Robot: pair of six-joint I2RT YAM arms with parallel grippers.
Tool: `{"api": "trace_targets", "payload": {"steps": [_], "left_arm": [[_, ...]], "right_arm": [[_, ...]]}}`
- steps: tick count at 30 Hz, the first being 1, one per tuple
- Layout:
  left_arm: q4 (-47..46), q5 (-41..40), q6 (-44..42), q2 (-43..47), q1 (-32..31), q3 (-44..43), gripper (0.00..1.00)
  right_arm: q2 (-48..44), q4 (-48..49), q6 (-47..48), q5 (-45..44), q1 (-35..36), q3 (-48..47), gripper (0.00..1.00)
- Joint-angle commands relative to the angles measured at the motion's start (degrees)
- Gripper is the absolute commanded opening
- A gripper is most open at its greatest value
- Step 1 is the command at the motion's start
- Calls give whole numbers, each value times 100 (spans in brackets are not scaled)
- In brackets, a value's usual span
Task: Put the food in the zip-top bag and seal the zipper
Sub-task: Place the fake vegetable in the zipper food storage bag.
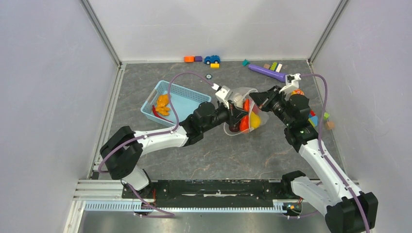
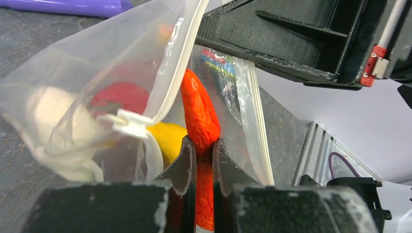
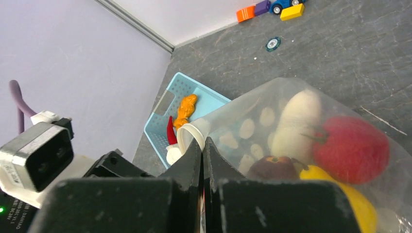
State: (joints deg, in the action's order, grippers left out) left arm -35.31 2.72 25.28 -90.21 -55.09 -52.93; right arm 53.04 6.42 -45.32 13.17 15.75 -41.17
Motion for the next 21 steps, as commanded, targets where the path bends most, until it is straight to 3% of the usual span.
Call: {"api": "trace_targets", "payload": {"steps": [1,5,11,16,21], "left_arm": [[486,128,-197,-182,-11,-421,2],[816,-241,9,-287,-6,-605,2],[2331,-1867,535,-465,-4,-1363,2],[2735,-2421,743,-628,5,-1674,8],[2995,-2320,896,-868,81,-2008,8]], "right_arm": [[-122,648,-160,-292,106,25,0],[-118,699,-188,-314,186,36,0],[-237,698,-139,-405,239,123,0],[-162,678,-169,-212,271,286,0],[-6,483,-68,79,310,355,0]]}}
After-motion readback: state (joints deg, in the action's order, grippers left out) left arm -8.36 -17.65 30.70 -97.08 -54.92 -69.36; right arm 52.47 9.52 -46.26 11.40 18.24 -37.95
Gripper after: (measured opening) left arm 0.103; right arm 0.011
